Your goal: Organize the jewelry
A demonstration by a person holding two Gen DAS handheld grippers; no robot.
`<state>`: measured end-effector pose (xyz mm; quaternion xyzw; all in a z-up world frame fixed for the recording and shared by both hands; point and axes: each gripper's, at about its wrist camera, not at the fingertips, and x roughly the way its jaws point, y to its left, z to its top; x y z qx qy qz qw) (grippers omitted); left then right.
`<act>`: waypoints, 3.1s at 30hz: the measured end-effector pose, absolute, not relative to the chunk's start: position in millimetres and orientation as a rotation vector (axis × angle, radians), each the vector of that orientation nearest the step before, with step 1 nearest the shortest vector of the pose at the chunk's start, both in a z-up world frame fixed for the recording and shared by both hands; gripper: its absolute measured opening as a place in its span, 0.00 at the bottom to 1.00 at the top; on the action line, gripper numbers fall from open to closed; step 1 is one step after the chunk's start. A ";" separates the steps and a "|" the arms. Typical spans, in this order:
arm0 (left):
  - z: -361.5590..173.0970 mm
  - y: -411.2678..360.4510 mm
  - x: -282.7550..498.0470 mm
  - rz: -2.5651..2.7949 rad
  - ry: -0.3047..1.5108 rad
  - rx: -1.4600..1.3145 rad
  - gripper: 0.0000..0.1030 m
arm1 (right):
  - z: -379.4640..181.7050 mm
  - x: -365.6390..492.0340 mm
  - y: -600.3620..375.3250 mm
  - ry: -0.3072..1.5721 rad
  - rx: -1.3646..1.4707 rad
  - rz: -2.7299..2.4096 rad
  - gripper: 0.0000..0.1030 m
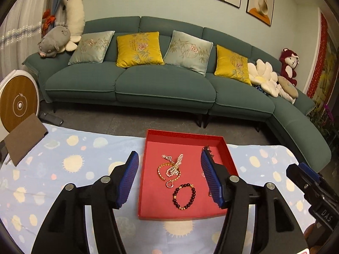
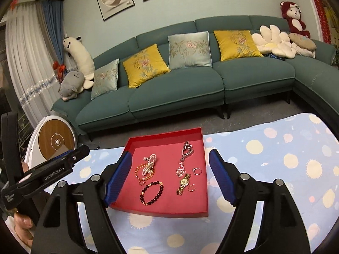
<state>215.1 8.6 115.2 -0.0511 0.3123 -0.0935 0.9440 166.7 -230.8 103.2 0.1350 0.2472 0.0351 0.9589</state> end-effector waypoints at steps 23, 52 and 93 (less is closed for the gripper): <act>43.3 21.6 89.6 -0.030 0.712 0.080 0.76 | 31.1 59.5 -167.6 0.689 0.121 -0.017 0.92; 37.7 1.9 83.6 0.004 0.688 0.093 0.77 | 26.5 57.2 -164.7 0.671 0.063 -0.040 0.92; 37.6 3.3 83.9 0.015 0.693 0.086 0.77 | 28.8 53.1 -153.8 0.643 0.004 -0.048 0.95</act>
